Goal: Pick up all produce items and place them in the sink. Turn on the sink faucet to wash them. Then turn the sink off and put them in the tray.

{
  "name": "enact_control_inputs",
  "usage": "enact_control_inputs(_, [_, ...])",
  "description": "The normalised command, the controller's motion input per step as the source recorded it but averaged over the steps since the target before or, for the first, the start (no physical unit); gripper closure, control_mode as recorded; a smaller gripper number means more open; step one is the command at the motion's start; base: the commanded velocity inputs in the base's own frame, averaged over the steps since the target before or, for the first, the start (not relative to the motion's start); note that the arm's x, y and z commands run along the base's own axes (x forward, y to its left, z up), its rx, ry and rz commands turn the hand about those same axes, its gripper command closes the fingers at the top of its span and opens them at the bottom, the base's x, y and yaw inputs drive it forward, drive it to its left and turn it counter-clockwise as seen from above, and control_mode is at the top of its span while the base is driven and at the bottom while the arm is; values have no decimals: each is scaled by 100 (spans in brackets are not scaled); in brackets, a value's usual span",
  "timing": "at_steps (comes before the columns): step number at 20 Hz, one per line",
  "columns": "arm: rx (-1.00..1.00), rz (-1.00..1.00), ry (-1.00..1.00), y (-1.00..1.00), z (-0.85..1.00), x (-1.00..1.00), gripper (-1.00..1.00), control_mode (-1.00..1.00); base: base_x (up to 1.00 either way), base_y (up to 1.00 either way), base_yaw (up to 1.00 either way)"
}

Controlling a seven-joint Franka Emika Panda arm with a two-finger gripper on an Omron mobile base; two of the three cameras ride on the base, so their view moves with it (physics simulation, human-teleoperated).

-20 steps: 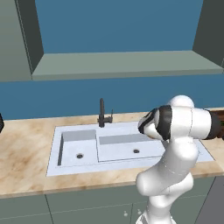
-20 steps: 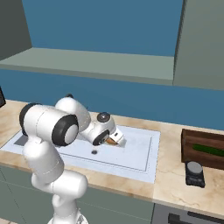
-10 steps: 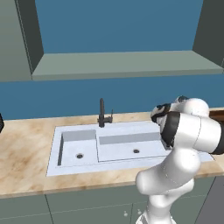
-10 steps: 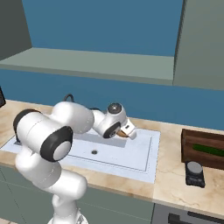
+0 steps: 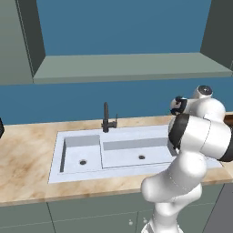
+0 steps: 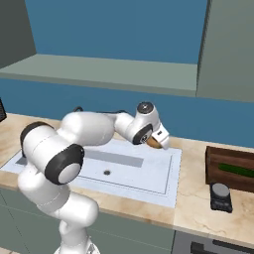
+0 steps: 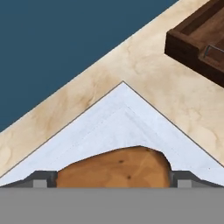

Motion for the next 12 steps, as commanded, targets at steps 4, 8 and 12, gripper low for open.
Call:
enact_control_inputs(4, [0, -9, 0, -74, 1, 0, 100, -100, 0, 0, 0])
enact_control_inputs(8, [0, -7, 0, -82, 0, 0, 100, -100, 0, 0, 0])
enact_control_inputs(12, [0, -4, -5, -86, 0, 0, 100, -100, 0, 0, 0])
